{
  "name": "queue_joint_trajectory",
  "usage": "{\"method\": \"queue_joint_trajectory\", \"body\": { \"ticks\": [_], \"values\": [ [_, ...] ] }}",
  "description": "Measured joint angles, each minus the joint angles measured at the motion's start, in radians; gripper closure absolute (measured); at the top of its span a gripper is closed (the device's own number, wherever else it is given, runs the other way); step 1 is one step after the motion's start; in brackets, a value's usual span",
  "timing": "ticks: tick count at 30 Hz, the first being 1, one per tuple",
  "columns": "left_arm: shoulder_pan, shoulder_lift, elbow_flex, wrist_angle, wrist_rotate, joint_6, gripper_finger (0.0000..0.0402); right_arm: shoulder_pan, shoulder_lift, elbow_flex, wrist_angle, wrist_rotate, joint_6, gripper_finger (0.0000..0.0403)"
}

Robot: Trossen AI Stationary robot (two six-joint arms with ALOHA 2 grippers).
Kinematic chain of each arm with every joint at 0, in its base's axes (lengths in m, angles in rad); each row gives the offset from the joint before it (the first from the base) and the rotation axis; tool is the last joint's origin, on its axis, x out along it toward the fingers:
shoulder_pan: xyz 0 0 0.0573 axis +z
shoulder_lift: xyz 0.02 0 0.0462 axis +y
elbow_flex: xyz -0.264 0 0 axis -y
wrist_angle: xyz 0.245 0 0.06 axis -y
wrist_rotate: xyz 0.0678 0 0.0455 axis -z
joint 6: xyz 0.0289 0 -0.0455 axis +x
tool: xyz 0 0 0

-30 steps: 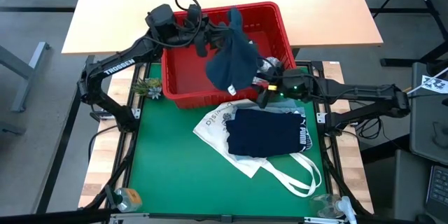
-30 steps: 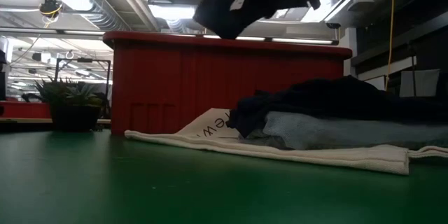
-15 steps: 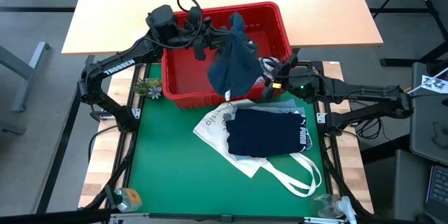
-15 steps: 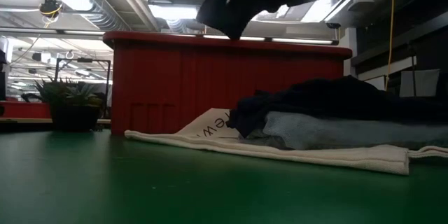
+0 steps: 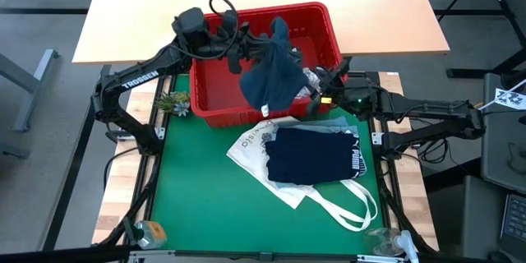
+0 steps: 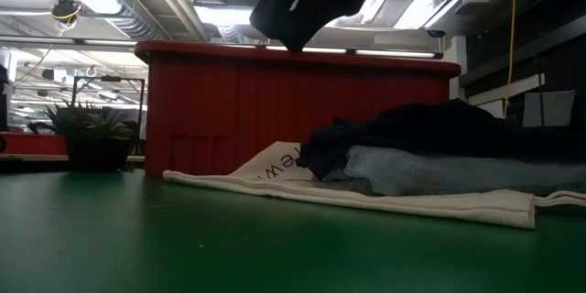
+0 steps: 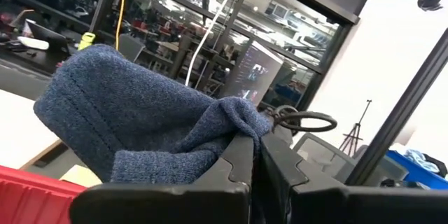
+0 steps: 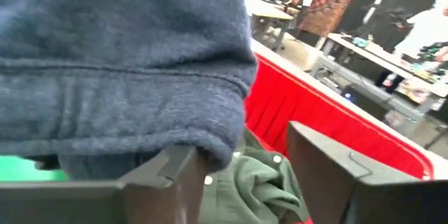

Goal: Fold laundry
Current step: Fold the gray shorts

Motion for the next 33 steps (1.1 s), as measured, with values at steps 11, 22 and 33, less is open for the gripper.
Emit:
{"method": "queue_joint_trajectory", "body": {
  "ticks": [11, 22, 33],
  "values": [
    [-0.049, 0.000, 0.000, -0.011, 0.000, 0.000, 0.0400, 0.014, -0.017, 0.000, -0.036, -0.109, 0.006, 0.0392],
    [-0.197, 0.000, 0.000, -0.230, -0.034, 0.042, 0.0401, 0.225, -0.245, 0.000, -0.374, -0.120, 0.326, 0.0394],
    [-0.525, 0.001, 0.000, -0.396, -0.396, 0.145, 0.0399, 0.524, -0.300, 0.000, -0.431, -0.299, 0.608, 0.0393]
  ]
}}
